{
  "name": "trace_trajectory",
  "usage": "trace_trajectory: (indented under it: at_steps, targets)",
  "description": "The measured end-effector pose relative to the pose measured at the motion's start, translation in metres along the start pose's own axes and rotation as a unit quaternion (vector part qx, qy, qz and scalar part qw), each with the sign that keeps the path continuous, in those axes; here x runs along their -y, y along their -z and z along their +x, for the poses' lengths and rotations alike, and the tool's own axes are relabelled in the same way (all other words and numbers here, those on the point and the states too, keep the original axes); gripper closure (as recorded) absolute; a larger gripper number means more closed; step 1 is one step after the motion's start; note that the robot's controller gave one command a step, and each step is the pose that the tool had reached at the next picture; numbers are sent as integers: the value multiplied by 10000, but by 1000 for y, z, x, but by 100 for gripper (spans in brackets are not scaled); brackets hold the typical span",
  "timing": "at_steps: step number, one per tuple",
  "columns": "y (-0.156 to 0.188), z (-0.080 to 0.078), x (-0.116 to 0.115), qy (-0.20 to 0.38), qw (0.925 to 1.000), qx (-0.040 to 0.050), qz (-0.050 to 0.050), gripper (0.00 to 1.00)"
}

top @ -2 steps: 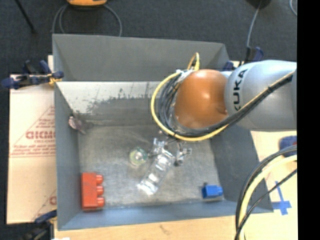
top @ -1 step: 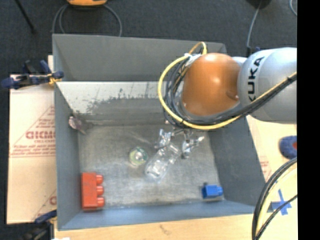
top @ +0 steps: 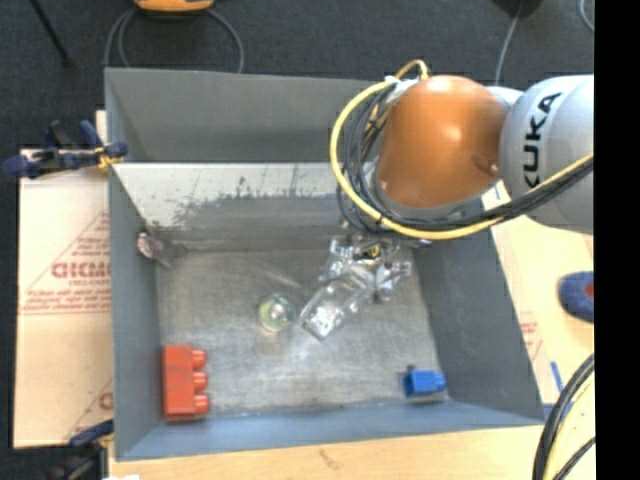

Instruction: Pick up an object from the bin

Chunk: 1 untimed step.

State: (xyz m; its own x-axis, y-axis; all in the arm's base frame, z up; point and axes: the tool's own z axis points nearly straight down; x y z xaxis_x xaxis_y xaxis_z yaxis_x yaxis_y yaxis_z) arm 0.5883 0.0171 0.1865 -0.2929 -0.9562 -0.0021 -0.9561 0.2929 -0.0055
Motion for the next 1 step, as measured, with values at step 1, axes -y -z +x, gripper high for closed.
trace_trajectory:
  at_steps: [1]
  targets:
    - [0, 0, 0, -28, 10000, 9, -22, 100]
